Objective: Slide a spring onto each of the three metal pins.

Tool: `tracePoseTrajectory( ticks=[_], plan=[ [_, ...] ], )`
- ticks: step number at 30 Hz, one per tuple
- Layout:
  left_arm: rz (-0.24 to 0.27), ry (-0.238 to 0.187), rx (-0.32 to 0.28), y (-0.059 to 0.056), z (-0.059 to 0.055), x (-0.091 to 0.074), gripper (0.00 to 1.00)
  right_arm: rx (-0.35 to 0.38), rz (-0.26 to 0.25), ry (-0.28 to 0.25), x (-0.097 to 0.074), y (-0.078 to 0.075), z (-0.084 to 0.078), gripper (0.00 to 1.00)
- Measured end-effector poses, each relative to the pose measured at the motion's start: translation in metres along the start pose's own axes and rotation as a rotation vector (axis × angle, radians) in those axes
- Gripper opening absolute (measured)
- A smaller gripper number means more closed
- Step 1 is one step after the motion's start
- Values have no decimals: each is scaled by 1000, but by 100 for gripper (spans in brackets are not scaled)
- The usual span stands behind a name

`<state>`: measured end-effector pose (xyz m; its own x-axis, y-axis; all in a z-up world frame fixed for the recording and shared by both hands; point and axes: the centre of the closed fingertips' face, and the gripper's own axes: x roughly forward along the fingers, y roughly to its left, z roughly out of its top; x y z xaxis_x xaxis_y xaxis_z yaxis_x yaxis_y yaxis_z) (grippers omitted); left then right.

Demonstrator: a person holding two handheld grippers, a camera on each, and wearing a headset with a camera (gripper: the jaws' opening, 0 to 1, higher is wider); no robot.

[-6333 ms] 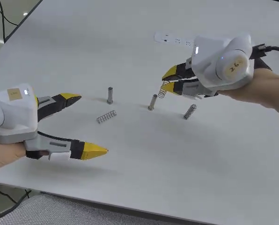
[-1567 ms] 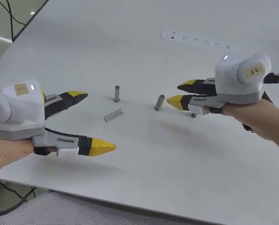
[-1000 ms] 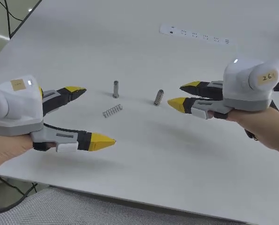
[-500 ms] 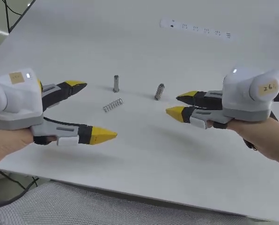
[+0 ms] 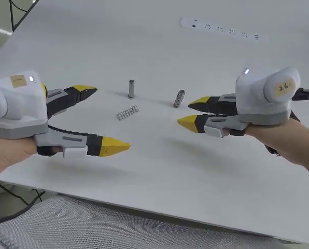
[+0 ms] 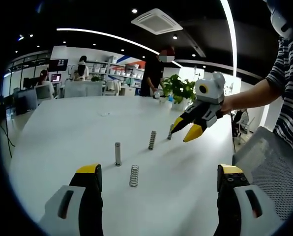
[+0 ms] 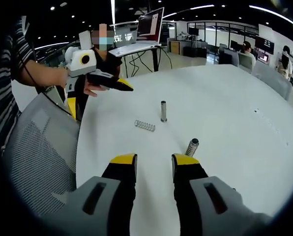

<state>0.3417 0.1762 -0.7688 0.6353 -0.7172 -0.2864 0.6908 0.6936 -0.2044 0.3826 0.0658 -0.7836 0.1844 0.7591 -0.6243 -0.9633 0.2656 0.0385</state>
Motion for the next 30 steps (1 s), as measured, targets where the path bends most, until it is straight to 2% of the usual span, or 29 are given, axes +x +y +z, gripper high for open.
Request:
tracePoseTrajectory(
  ticks=[4, 11, 17, 20, 25, 28, 30],
  plan=[
    [5, 2, -5, 1, 0, -1, 97, -16, 40, 30, 11, 3, 6, 33],
    [6, 4, -11, 0, -2, -2, 97, -130, 103, 78, 29, 10, 16, 33],
    [12, 1, -14, 2, -2, -3, 97, -270, 152, 139, 44, 14, 22, 35],
    [10, -1, -13, 2, -2, -3, 97, -302, 169, 151, 50, 16, 25, 35],
    [10, -2, -7, 3, 0, -4, 97, -397, 207, 195, 62, 20, 27, 33],
    [11, -5, -10, 4, -1, -5, 97, -406, 220, 211, 68, 22, 29, 33],
    [12, -3, -9, 4, -2, -5, 97, -443, 227, 218, 72, 24, 30, 33]
  ],
)
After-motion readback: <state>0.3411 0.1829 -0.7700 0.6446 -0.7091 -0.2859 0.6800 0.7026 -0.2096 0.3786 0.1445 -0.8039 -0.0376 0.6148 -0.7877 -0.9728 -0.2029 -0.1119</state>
